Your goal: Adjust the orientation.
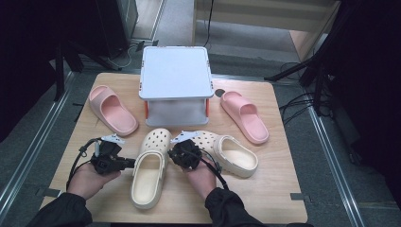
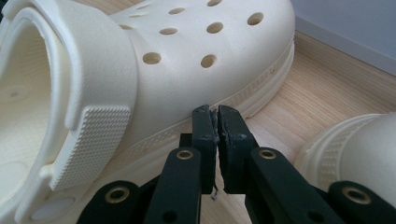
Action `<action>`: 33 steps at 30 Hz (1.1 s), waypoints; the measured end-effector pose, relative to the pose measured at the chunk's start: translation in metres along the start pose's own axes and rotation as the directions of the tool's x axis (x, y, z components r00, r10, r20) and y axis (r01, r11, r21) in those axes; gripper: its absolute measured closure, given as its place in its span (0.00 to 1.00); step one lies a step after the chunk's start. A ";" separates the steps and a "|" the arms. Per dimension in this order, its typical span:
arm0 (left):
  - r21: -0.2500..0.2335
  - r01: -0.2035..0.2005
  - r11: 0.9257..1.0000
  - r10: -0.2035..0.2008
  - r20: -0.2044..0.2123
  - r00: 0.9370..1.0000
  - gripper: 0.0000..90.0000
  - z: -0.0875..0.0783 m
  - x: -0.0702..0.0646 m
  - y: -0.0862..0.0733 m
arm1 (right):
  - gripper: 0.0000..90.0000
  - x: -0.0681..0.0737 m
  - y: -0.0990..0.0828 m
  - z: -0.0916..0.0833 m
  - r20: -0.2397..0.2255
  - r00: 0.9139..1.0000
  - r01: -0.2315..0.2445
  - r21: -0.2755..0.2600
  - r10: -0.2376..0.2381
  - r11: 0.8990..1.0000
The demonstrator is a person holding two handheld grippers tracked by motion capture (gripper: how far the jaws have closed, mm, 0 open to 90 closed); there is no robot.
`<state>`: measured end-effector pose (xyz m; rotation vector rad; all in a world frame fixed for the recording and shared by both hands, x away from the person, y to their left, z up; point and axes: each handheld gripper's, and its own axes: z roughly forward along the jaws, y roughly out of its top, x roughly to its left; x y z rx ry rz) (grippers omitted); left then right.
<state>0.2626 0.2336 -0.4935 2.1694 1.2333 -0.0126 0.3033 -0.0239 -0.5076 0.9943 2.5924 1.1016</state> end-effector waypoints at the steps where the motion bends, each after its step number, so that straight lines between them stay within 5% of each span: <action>1: -0.001 0.012 1.000 -0.012 0.015 1.000 0.98 0.001 0.001 0.000 | 0.96 -0.001 0.000 0.000 -0.006 1.000 0.002 -0.001 -0.002 1.000; 4: 0.000 0.044 0.999 -0.044 0.059 0.997 0.95 0.003 0.004 0.000 | 0.96 -0.004 0.000 -0.001 -0.006 1.000 -0.002 -0.003 0.002 1.000; 15: -0.054 0.000 0.999 -0.001 -0.018 1.000 0.84 -0.011 0.008 0.006 | 0.95 -0.010 -0.003 -0.033 -0.062 0.998 0.007 -0.034 -0.009 0.999; 22: -0.074 -0.009 0.997 0.009 -0.009 1.000 0.73 -0.014 0.009 0.018 | 0.96 -0.025 -0.010 -0.073 -0.120 0.993 -0.003 -0.047 -0.003 0.999; 26: -0.122 -0.024 0.992 0.025 0.004 1.000 0.65 -0.017 0.012 0.024 | 0.97 -0.037 -0.017 -0.093 -0.105 0.994 0.009 -0.033 -0.012 0.999; 33: -0.129 -0.029 0.991 0.029 0.004 1.000 0.61 -0.018 0.012 0.021 | 0.99 -0.060 -0.033 -0.119 -0.071 0.997 -0.016 -0.047 0.012 0.999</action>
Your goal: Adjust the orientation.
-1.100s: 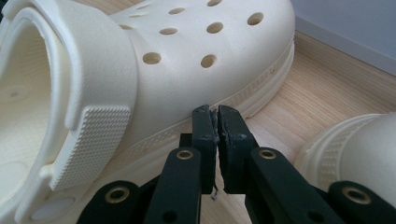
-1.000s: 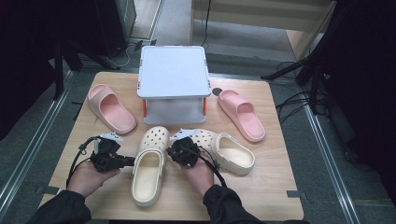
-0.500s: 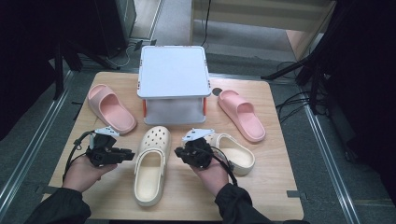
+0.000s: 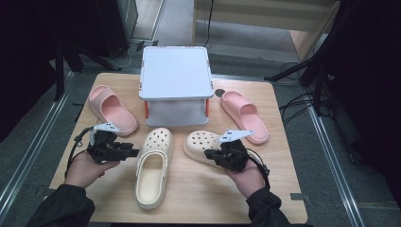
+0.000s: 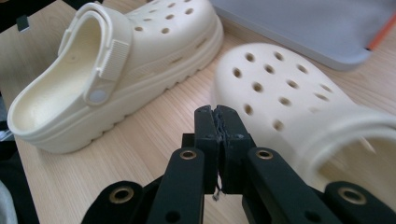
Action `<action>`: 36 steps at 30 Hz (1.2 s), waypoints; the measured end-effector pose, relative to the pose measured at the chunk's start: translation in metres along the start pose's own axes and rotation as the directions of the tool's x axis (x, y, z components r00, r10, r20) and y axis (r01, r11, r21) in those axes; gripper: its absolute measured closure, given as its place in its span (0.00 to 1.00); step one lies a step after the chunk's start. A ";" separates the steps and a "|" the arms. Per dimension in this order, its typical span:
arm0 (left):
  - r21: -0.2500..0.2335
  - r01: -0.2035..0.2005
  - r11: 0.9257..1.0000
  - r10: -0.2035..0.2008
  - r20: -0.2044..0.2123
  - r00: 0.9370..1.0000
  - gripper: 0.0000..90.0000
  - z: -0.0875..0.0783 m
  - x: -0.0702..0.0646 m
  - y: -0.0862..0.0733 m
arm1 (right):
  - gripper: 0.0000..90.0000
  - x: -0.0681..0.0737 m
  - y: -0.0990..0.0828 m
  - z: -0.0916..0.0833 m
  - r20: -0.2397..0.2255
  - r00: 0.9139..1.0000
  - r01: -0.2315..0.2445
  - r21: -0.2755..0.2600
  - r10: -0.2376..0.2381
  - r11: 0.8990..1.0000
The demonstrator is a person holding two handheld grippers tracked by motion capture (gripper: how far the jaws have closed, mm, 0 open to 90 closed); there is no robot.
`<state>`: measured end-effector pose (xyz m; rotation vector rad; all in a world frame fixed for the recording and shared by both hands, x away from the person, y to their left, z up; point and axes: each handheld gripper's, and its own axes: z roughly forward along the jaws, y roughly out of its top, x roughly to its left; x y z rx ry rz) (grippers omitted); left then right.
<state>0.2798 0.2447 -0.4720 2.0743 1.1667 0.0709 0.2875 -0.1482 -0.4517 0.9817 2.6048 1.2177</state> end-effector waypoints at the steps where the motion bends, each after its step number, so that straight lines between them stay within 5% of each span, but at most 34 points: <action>1: 0.004 -0.004 1.000 0.004 0.001 1.000 0.60 0.000 -0.001 -0.002 | 1.00 -0.007 -0.006 -0.009 0.021 1.000 -0.022 -0.003 0.022 1.000; 12: 0.015 -0.032 0.999 0.031 0.025 0.999 0.59 0.002 0.003 -0.006 | 1.00 -0.034 -0.024 -0.032 0.139 0.988 -0.068 -0.020 0.070 0.998; 20: 0.031 -0.017 0.999 0.016 0.030 0.999 0.60 0.007 0.012 -0.008 | 1.00 -0.053 -0.029 -0.013 0.161 0.985 -0.067 0.046 0.059 0.997; 36: 0.092 -0.037 0.995 0.032 0.060 0.998 0.61 0.015 0.007 -0.013 | 1.00 -0.030 -0.016 0.006 0.128 0.992 -0.015 0.069 0.006 0.998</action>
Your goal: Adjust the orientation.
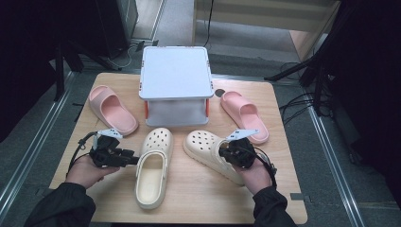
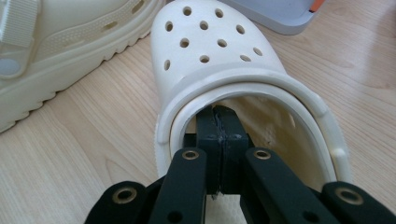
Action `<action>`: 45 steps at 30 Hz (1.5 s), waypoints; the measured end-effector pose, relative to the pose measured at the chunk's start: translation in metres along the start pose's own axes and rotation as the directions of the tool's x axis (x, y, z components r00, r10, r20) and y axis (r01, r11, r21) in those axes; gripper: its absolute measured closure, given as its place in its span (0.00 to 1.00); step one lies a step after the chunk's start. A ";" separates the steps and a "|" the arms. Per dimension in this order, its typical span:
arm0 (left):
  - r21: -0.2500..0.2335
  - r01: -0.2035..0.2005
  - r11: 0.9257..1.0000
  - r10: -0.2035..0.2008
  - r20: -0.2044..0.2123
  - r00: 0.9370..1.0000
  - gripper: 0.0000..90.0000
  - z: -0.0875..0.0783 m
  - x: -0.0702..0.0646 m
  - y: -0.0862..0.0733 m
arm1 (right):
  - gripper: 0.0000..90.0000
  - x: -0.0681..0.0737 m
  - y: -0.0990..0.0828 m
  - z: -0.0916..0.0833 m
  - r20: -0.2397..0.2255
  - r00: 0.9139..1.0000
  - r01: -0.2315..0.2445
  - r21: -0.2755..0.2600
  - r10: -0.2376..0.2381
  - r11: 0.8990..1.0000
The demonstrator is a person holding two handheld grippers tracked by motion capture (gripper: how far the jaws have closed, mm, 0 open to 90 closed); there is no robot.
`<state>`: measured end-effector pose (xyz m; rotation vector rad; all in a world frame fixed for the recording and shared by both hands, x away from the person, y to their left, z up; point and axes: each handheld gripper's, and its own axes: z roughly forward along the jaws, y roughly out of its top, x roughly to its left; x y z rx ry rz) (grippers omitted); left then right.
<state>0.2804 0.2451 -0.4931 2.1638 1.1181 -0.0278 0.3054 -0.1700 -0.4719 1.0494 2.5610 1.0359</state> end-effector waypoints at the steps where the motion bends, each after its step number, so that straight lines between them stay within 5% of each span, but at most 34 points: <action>1: 0.000 0.000 1.000 0.000 0.000 1.000 0.61 0.000 0.000 0.000 | 1.00 0.000 0.000 0.000 0.000 1.000 0.000 0.000 0.000 1.000; 16: -0.026 0.057 0.998 -0.056 0.046 0.997 0.63 0.008 0.000 0.000 | 0.99 0.021 0.014 0.010 -0.044 0.999 0.015 -0.015 -0.016 1.000; 36: -0.041 0.063 0.997 -0.061 0.043 0.997 0.62 0.020 -0.008 0.010 | 0.98 0.042 0.024 0.022 -0.105 0.994 0.030 -0.025 -0.032 0.999; 45: -0.030 0.043 0.999 -0.042 0.023 0.999 0.63 0.011 -0.009 0.004 | 0.97 0.036 0.019 -0.011 -0.104 0.994 0.016 -0.094 -0.026 0.995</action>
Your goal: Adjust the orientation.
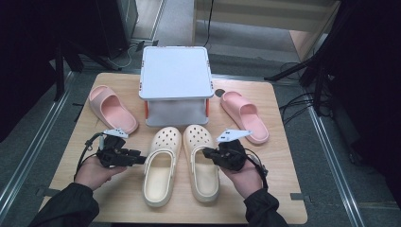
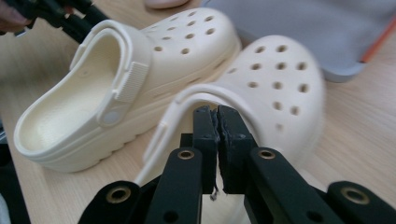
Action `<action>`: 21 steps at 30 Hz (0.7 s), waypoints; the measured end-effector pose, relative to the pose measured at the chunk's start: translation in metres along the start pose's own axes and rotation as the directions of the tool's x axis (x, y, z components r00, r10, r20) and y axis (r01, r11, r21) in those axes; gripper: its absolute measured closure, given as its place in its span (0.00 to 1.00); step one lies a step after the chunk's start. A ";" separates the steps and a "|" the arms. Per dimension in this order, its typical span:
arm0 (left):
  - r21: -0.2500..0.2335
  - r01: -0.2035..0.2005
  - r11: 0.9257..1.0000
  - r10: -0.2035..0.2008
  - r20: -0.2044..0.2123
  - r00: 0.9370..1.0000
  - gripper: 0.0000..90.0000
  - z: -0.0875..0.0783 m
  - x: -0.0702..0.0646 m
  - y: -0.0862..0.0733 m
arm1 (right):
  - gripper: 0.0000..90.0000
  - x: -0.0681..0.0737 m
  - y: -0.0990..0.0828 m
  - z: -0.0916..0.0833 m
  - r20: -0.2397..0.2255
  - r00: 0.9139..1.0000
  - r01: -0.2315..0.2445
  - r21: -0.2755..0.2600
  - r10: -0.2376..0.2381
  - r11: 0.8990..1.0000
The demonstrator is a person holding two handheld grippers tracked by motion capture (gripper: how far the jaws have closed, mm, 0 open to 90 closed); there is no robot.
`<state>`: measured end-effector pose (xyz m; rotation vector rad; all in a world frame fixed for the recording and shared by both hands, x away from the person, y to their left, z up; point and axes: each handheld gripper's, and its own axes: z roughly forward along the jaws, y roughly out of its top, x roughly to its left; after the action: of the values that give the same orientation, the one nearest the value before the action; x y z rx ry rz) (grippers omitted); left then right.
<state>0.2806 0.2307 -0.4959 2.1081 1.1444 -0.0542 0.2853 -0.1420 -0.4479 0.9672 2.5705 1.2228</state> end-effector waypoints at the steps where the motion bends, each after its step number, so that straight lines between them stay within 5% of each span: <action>1: 0.007 -0.006 1.000 0.006 -0.002 1.000 0.63 0.000 -0.001 -0.002 | 0.97 -0.009 -0.005 -0.009 0.028 0.999 -0.017 -0.011 0.017 1.000; 5: 0.015 -0.003 1.000 0.003 -0.005 1.000 0.63 0.000 -0.001 -0.003 | 0.97 -0.024 -0.013 -0.010 0.055 0.997 -0.049 -0.009 0.049 0.999; 10: 0.044 -0.012 0.999 0.012 -0.007 1.000 0.64 0.007 -0.001 -0.003 | 0.96 -0.048 -0.027 0.009 0.090 0.991 -0.098 0.039 0.094 0.994; 15: 0.053 -0.016 0.998 0.015 0.002 1.000 0.66 0.013 -0.005 -0.002 | 0.95 -0.050 -0.026 0.027 0.094 0.992 -0.094 0.071 0.087 0.993; 21: 0.060 -0.022 0.998 0.021 0.023 1.000 0.68 0.016 -0.009 0.000 | 0.95 -0.052 -0.026 0.030 0.094 0.990 -0.109 0.072 0.102 0.991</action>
<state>0.2797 0.2145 -0.5046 2.1670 1.1192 -0.1030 0.3247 -0.1665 -0.4944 1.1602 2.5423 1.0850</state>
